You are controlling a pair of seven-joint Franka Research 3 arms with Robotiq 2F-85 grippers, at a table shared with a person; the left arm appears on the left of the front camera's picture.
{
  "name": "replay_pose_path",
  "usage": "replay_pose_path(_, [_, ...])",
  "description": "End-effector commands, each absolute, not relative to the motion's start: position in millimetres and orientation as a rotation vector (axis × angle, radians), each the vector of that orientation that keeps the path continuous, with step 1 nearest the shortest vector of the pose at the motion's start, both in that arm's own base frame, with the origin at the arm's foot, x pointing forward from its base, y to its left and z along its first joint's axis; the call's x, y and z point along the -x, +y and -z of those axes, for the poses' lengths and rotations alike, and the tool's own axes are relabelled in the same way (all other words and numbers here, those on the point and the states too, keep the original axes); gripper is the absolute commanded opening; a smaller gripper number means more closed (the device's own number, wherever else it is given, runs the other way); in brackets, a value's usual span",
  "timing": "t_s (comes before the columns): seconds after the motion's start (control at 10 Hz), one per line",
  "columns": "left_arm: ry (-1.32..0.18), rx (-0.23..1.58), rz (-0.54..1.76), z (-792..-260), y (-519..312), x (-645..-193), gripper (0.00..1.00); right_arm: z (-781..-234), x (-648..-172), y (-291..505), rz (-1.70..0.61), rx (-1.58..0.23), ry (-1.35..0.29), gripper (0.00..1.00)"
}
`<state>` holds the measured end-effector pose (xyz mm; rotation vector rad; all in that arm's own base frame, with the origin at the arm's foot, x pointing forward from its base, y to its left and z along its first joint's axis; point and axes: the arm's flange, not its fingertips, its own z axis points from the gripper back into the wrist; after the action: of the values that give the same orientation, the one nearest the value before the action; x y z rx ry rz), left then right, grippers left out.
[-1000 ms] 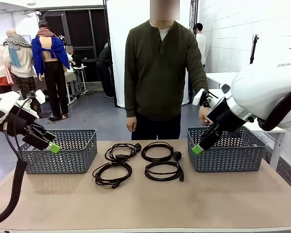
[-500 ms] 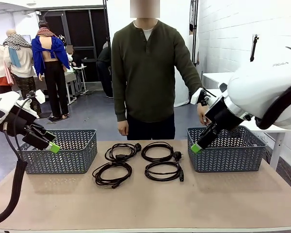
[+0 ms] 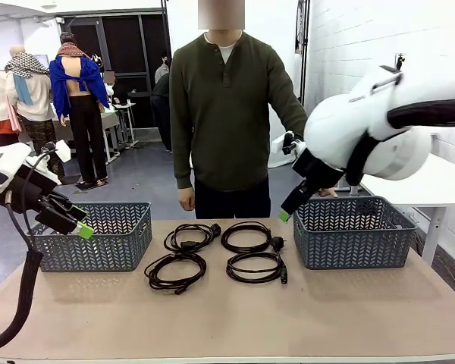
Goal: Organize the cables according to human instructions.
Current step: Pick up a bundle of cables and place it in the basket indicated by the human.
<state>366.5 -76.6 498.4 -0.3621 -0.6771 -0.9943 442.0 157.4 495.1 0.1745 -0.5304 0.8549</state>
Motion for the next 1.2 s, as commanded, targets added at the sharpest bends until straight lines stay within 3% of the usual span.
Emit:
replay_pose_path(0.0, [-0.687, 0.376, 1.011, -497.4, -73.9, -369.4, 1.0, -488.7, -465.2, 166.8, -0.75, -0.078, -0.486, 1.0])
replay_pose_path(0.5, [-0.687, 0.376, 1.011, -497.4, -73.9, -369.4, 1.0, -454.6, -494.6, 179.4, -0.725, -0.137, -0.428, 1.0])
replay_pose_path(1.1, [-0.687, 0.376, 1.011, -497.4, -73.9, -369.4, 1.0, -448.8, -489.7, 180.3, -0.739, -0.122, -0.428, 1.0])
